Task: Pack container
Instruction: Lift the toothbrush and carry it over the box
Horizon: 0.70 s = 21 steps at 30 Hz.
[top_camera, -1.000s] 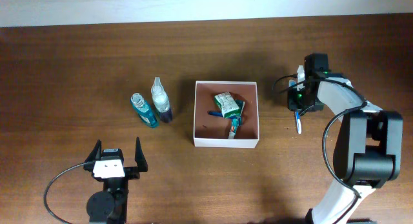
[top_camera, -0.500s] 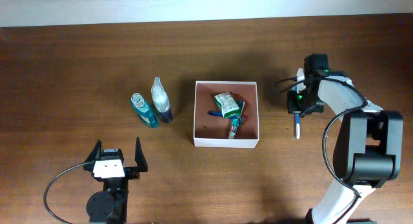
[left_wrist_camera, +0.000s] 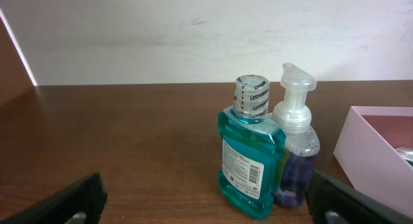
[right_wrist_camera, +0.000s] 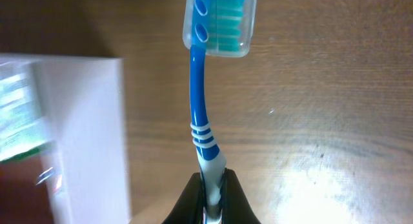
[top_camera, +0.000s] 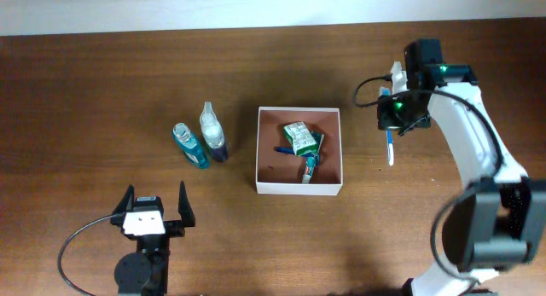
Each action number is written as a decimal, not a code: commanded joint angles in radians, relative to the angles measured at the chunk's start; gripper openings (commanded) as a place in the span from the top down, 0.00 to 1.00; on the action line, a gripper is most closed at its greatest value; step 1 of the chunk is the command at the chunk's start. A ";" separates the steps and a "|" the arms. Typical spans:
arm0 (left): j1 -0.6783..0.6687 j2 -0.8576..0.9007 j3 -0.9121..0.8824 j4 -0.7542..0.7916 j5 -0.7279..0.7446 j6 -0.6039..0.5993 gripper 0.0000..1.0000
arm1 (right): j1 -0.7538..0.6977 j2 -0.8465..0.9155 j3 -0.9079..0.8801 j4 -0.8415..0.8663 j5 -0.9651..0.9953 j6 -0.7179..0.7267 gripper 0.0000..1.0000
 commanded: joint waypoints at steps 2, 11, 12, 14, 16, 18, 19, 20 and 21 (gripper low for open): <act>0.000 -0.006 -0.008 0.000 0.010 0.019 0.00 | 0.095 -0.172 0.029 -0.038 -0.030 0.056 0.96; 0.000 -0.006 -0.008 0.000 0.010 0.019 0.00 | 0.277 -0.233 0.026 -0.039 -0.038 0.195 0.96; 0.000 -0.006 -0.008 0.000 0.010 0.019 0.00 | 0.290 -0.230 0.021 -0.036 -0.038 0.222 0.96; 0.000 -0.006 -0.008 0.000 0.010 0.019 0.00 | 0.313 -0.224 0.011 -0.028 -0.038 0.282 0.96; 0.000 -0.006 -0.008 0.000 0.011 0.019 0.01 | 0.328 -0.214 0.010 -0.025 -0.038 0.312 0.96; 0.000 -0.006 -0.008 0.000 0.010 0.019 0.00 | 0.343 -0.204 0.010 -0.018 -0.039 0.324 0.96; 0.000 -0.006 -0.008 0.000 0.011 0.019 0.01 | 0.349 -0.200 0.010 -0.016 -0.038 0.324 0.96; 0.000 -0.006 -0.008 0.000 0.011 0.019 0.01 | 0.354 -0.195 0.010 -0.016 -0.038 0.324 0.96; 0.000 -0.006 -0.008 0.000 0.010 0.019 0.00 | 0.360 -0.190 0.010 -0.016 -0.037 0.330 0.96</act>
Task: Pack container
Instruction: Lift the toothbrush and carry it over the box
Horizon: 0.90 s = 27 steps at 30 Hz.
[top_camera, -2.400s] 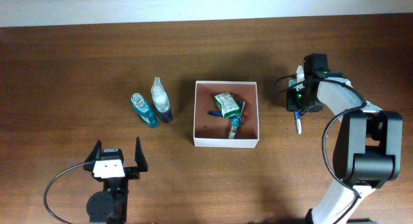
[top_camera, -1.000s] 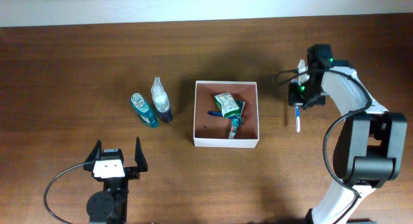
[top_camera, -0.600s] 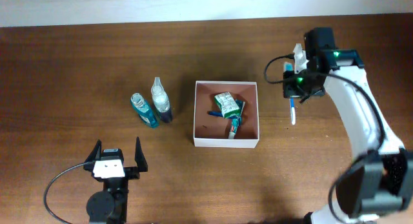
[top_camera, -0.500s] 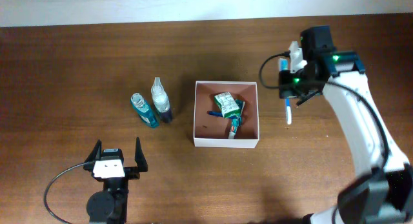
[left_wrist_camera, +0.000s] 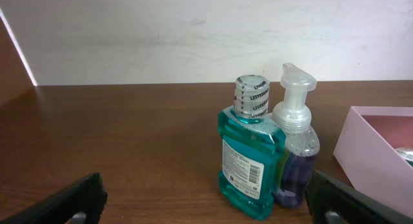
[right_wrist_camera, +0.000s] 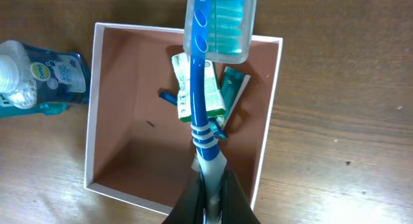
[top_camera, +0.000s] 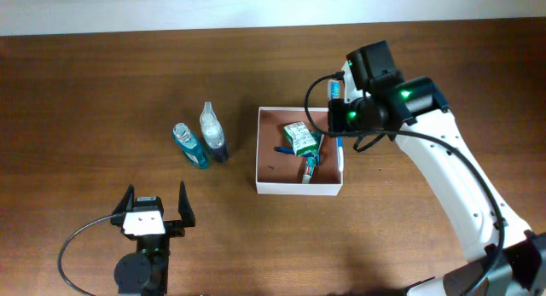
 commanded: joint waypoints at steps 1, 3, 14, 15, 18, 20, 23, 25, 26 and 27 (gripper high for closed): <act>0.000 -0.006 -0.008 0.000 0.010 0.019 0.01 | 0.030 0.028 -0.005 0.003 -0.002 0.061 0.96; 0.000 -0.006 -0.008 0.000 0.010 0.019 0.01 | 0.043 0.042 -0.006 0.006 0.000 0.072 0.96; 0.000 -0.006 -0.008 0.000 0.010 0.019 0.00 | 0.089 0.124 -0.042 0.009 0.037 0.124 0.96; 0.000 -0.006 -0.008 0.000 0.010 0.019 0.00 | 0.089 0.129 -0.056 0.012 0.047 0.138 0.96; 0.000 -0.006 -0.008 0.000 0.011 0.019 0.01 | 0.089 0.130 -0.105 0.056 0.048 0.140 0.96; 0.000 -0.006 -0.008 0.000 0.010 0.019 0.00 | 0.089 0.130 -0.133 0.083 0.048 0.140 0.96; 0.000 -0.006 -0.008 0.000 0.010 0.019 0.01 | 0.089 0.130 -0.161 0.122 0.048 0.140 0.96; 0.000 -0.006 -0.008 0.000 0.011 0.019 0.00 | 0.089 0.130 -0.163 0.138 0.048 0.140 0.96; 0.000 -0.006 -0.008 0.000 0.010 0.019 0.00 | 0.089 0.130 -0.163 0.148 0.048 0.138 0.96; 0.000 -0.006 -0.008 0.000 0.010 0.019 0.00 | 0.089 0.130 -0.163 0.155 0.050 0.136 0.96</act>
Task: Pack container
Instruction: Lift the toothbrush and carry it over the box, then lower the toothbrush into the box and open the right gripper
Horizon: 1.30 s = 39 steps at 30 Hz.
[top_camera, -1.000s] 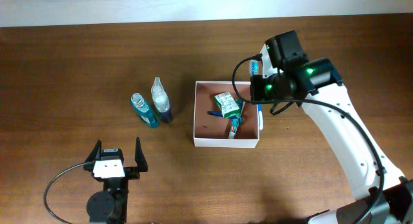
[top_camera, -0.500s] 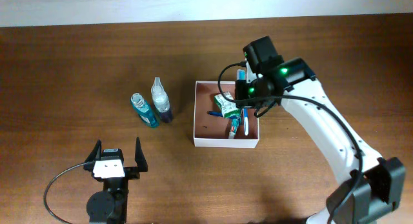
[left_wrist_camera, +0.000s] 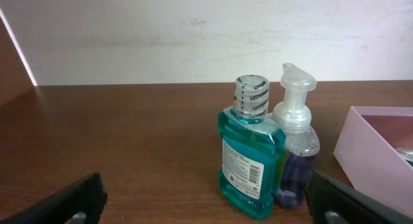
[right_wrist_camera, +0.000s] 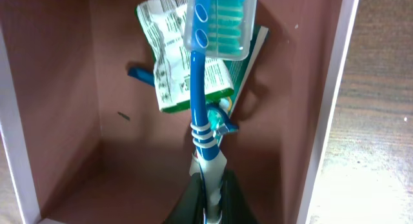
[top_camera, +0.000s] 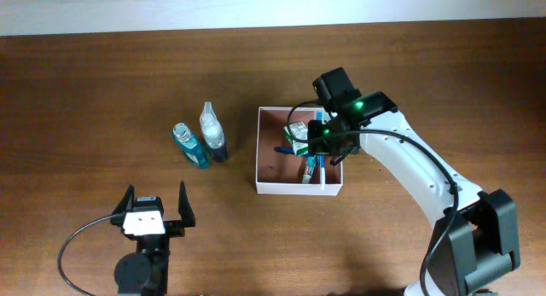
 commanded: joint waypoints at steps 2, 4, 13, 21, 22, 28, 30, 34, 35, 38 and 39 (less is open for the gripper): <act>0.000 -0.006 -0.008 0.000 0.010 0.019 0.00 | 0.009 0.005 -0.007 0.026 0.053 0.005 0.96; 0.000 -0.006 -0.008 0.000 0.010 0.019 0.00 | 0.009 0.005 -0.009 0.025 0.086 0.006 0.96; 0.000 -0.006 -0.008 0.000 0.011 0.019 0.01 | 0.009 0.014 -0.037 0.061 0.089 0.006 0.96; 0.000 -0.006 -0.008 0.000 0.010 0.019 0.00 | 0.009 0.031 -0.079 0.093 0.089 0.009 0.96; 0.000 -0.006 -0.008 0.000 0.010 0.019 0.01 | 0.009 0.034 -0.079 0.092 0.088 0.009 0.96; 0.000 -0.006 -0.008 0.000 0.010 0.019 0.00 | 0.009 0.049 -0.079 0.114 0.089 0.008 0.96; 0.000 -0.006 -0.008 0.000 0.010 0.019 0.00 | 0.009 0.057 -0.079 0.133 0.089 0.008 0.96; 0.000 -0.006 -0.008 0.000 0.010 0.019 0.00 | 0.009 0.080 -0.079 0.163 0.089 0.008 0.96; 0.000 -0.006 -0.008 0.000 0.011 0.019 0.01 | 0.009 0.085 -0.079 0.165 0.089 0.008 0.96; 0.000 -0.006 -0.008 0.000 0.010 0.019 0.00 | 0.009 0.101 -0.079 0.171 0.089 0.008 0.96; 0.000 -0.006 -0.008 0.000 0.010 0.019 0.00 | 0.009 0.107 -0.079 0.172 0.090 0.008 0.95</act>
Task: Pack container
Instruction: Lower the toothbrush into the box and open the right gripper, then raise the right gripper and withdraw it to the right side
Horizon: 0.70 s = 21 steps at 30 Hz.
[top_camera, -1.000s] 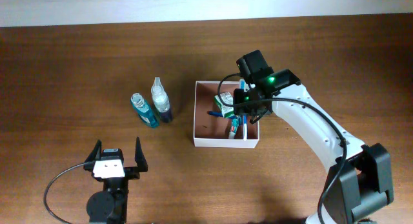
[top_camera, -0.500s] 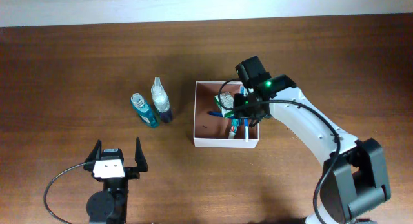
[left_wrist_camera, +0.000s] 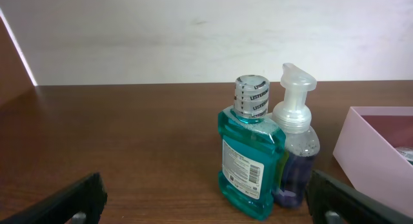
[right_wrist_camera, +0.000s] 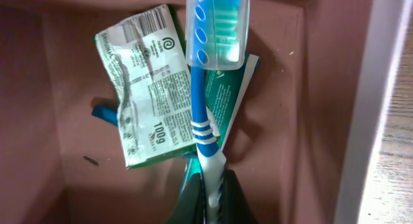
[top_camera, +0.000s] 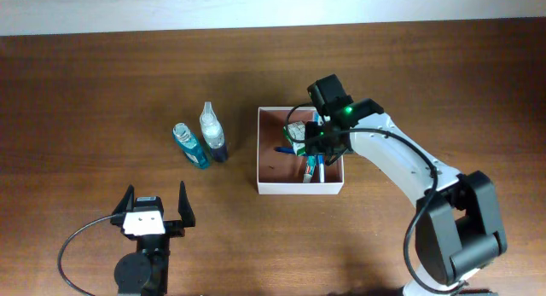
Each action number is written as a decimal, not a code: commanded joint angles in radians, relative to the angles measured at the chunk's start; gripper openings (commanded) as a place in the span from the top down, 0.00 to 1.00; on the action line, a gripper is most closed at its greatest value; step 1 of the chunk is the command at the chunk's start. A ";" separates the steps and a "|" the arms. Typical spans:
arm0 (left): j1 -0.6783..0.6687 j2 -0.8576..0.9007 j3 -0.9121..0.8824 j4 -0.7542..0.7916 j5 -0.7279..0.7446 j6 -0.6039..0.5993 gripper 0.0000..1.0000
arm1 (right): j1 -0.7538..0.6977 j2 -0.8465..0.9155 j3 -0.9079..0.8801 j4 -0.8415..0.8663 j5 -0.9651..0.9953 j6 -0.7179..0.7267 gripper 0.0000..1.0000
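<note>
A white box with a brown floor (top_camera: pixel 269 172) stands mid-table. Inside lie a green-and-white packet (right_wrist_camera: pixel 145 101) and a green toothpaste tube (right_wrist_camera: pixel 226 95). My right gripper (right_wrist_camera: pixel 210 198) is low inside the box (right_wrist_camera: pixel 361 114), shut on the handle of a blue toothbrush (right_wrist_camera: pixel 200 114) whose head wears a clear cap (right_wrist_camera: pixel 216 27). A teal mouthwash bottle (left_wrist_camera: pixel 248 159) and a clear soap pump (left_wrist_camera: pixel 295 143) stand left of the box. My left gripper (left_wrist_camera: pixel 206 198) rests open near the front-left edge, facing the bottles.
The mouthwash (top_camera: pixel 191 145) and the soap pump (top_camera: pixel 213 132) stand close together about a hand's width from the box's left wall. A white wall borders the table's far edge. The left arm's cable (top_camera: pixel 77 245) loops on the table.
My right gripper has sunk lower into the box with the toothbrush, whose head now lies over the packet and the tube. The left arm and both bottles are where they were.
My right gripper held the capped toothbrush over the table right of the box. It then held it over the box's right rim, then inside the box above the packet, and now lower, close to the contents. The left gripper stayed open and still.
</note>
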 commanded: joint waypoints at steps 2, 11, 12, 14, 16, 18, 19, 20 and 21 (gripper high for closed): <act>0.000 -0.006 -0.008 0.000 0.010 0.019 0.01 | 0.009 0.033 -0.009 0.010 0.021 0.008 0.94; 0.000 -0.006 -0.008 0.000 0.010 0.019 0.00 | 0.009 0.034 -0.009 0.013 0.019 0.005 0.85; 0.000 -0.006 -0.008 0.000 0.010 0.019 0.00 | 0.009 0.033 -0.008 0.013 0.015 0.005 0.83; 0.000 -0.006 -0.008 0.000 0.010 0.019 0.00 | 0.009 0.026 0.002 0.013 -0.011 -0.016 0.82; 0.000 -0.006 -0.008 0.000 0.010 0.019 0.00 | 0.008 0.011 0.035 -0.005 -0.040 -0.037 0.79; 0.000 -0.006 -0.008 0.000 0.010 0.019 0.00 | 0.007 -0.009 0.083 -0.040 -0.043 -0.053 0.76; 0.000 -0.006 -0.008 0.000 0.010 0.019 0.00 | 0.004 -0.022 0.117 -0.067 -0.041 -0.066 0.75; 0.000 -0.006 -0.008 0.000 0.010 0.019 0.00 | 0.000 -0.031 0.142 -0.088 -0.035 -0.074 0.74; 0.000 -0.006 -0.008 0.000 0.010 0.019 0.01 | -0.007 -0.042 0.171 -0.114 -0.022 -0.074 0.73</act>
